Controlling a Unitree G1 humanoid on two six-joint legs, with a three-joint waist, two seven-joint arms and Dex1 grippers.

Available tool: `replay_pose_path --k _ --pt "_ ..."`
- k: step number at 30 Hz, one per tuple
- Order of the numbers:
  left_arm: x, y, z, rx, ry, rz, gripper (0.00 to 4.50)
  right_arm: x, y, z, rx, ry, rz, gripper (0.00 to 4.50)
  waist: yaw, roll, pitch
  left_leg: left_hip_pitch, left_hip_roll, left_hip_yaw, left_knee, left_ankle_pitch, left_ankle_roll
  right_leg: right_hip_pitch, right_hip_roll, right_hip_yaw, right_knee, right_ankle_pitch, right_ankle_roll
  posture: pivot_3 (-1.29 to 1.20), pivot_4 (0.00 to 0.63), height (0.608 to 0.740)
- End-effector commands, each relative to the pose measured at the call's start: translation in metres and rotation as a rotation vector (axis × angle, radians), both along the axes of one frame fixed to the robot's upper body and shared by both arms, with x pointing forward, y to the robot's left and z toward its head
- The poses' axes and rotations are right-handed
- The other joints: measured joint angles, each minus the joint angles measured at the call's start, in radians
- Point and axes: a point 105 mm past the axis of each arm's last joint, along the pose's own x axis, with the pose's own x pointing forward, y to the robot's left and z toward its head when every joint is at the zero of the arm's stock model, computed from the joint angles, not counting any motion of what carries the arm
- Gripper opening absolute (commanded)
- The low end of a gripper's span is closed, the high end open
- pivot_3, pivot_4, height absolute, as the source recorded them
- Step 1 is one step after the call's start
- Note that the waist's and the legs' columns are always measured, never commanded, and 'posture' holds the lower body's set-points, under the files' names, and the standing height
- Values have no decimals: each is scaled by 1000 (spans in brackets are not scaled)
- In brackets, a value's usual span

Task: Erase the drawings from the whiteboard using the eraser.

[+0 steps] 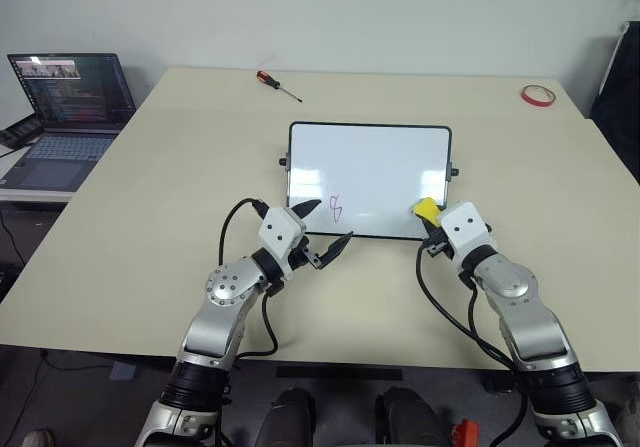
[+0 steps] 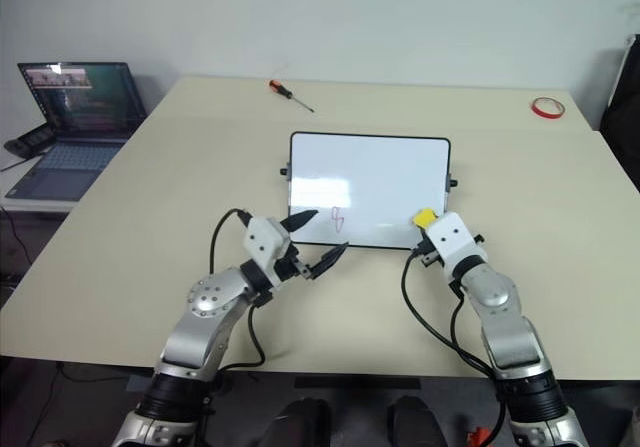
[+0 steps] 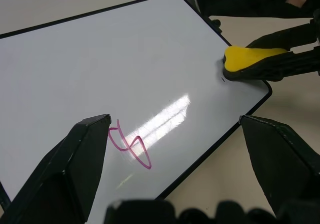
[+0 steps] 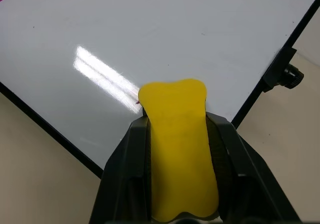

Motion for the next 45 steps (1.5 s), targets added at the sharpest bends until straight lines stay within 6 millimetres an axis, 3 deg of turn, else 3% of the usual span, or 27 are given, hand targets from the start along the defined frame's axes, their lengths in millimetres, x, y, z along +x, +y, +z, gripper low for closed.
replay_pose_path --k 1,6,9,13,18,22,25,28,40,45 --pt "0 0 10 -9 -39 -5 4500 -9 -8 -4 -22 21 -11 1171 0 0 0 0 0 0 0 0 0 0 0 0 0 0 0 0 150 740" --pt "-1 2 10 -5 -38 -1 4500 -20 -16 -12 -45 58 -11 1171 0 0 0 0 0 0 0 0 0 0 0 0 0 0 0 0 150 740" --pt "-2 2 10 -4 -36 0 4500 -13 -18 -3 -24 18 -29 1171 -1 0 0 0 0 1 0 0 0 0 0 0 0 0 0 0 150 740" --pt "-3 0 10 -2 -39 -7 4500 3 0 30 48 -122 13 1171 -7 0 0 1 1 2 0 0 0 -1 1 1 0 0 0 0 150 740" --pt "-3 1 10 4 -44 -7 4500 15 27 46 102 -193 91 1171 -3 0 0 0 1 1 0 0 0 -1 1 0 0 0 0 0 150 740" --pt "-3 1 11 2 -49 -3 4500 23 31 32 20 -134 102 1171 -3 0 0 -1 0 1 0 0 0 -1 0 1 -1 0 0 0 150 740" --pt "-4 1 11 2 -50 2 4500 24 18 7 -69 -42 64 1171 -1 0 0 -1 0 1 0 0 0 -1 0 0 -1 0 0 0 150 740" --pt "-5 3 11 3 -48 8 4500 21 7 -4 -107 3 42 1171 0 0 0 0 0 1 0 0 0 0 0 0 -1 0 0 0 150 740" --pt "-3 1 11 1 -42 2 4500 -6 -12 -17 -114 61 -11 1171 0 -1 -1 3 0 -1 1 0 0 4 0 -1 -1 1 0 0 150 740" --pt "-4 -2 9 -4 -37 -11 4500 -10 -20 -12 -91 53 -39 1171 0 -1 -1 3 0 -1 1 0 0 5 0 -1 -1 1 0 0 150 740"
